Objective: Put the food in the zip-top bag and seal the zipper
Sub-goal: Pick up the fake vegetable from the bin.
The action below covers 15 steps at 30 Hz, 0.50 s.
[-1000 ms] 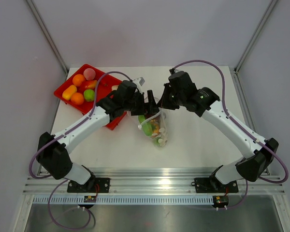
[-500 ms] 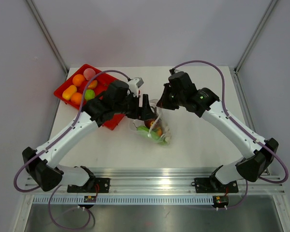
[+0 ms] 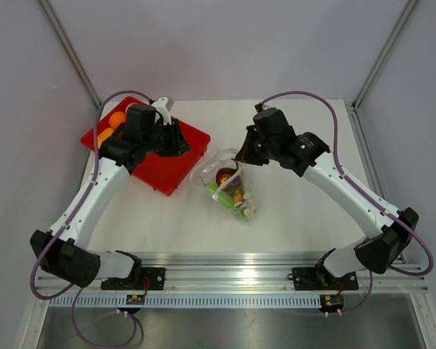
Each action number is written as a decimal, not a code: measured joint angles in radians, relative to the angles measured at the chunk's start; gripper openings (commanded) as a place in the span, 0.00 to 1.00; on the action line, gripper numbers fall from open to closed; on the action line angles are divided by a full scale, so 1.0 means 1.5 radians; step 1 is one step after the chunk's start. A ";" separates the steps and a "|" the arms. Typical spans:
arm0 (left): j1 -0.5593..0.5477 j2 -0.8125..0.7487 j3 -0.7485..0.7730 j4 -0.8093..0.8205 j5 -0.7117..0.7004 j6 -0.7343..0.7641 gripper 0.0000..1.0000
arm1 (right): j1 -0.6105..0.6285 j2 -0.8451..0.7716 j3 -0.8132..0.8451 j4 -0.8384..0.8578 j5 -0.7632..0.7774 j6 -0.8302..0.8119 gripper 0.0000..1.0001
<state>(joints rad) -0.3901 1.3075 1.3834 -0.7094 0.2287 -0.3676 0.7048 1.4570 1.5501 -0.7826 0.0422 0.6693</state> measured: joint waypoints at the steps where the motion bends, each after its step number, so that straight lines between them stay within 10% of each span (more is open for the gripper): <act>1: 0.026 0.011 0.000 0.004 -0.004 0.000 0.50 | 0.000 0.000 0.000 0.000 0.000 0.000 0.00; 10: 0.154 0.275 0.079 0.052 -0.085 -0.012 0.82 | 0.000 0.002 0.000 0.000 0.002 -0.010 0.00; 15: 0.169 0.397 0.150 0.068 -0.095 -0.003 0.85 | 0.000 0.011 0.003 -0.001 0.009 -0.015 0.00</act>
<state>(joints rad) -0.1360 1.9026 1.6085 -0.6071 0.0864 -0.3725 0.7052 1.4738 1.5551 -0.7834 0.0555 0.6472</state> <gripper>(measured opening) 0.843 0.011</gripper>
